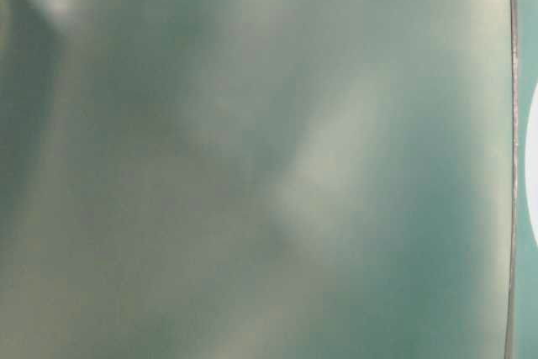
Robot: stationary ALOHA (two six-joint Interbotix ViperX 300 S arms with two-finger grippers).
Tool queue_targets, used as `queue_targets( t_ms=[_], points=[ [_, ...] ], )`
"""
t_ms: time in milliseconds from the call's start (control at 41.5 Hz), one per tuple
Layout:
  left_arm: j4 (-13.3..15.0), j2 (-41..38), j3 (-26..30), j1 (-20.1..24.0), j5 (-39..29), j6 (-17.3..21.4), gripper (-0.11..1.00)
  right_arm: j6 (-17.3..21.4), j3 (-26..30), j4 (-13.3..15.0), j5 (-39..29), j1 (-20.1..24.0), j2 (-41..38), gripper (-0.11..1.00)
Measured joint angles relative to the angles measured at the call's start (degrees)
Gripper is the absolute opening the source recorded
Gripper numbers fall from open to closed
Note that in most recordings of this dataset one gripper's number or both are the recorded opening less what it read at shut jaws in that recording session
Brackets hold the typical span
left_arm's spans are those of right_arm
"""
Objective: Scoop the yellow hexagonal prism block from the bowl with a spoon using the right arm.
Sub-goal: 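Move the right gripper toward the red spoon handle and close on it, then lift the red spoon out of the spoon rest with the right gripper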
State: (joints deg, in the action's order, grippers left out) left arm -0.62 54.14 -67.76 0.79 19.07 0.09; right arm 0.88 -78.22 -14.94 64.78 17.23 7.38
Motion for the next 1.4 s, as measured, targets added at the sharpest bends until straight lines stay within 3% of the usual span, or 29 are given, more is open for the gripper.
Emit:
queue_targets(
  t_ms=[555, 965, 1399],
  points=[
    [0.0, -1.0, 0.0, -0.1, 0.0, 0.0, 0.01, 2.0, 1.8, -11.4, 6.1, 12.3, -12.5, 0.59],
    [-0.1, -0.9, 0.0, -0.1, 0.1, 0.0, 0.01, 6.5, 2.0, -14.1, 9.0, 14.2, -20.0, 0.59],
    [-0.1, -0.9, 0.0, 0.0, -0.4, 0.0, 0.01, 6.8, 1.9, -14.6, 9.0, 15.5, -20.7, 0.58]
  ],
)
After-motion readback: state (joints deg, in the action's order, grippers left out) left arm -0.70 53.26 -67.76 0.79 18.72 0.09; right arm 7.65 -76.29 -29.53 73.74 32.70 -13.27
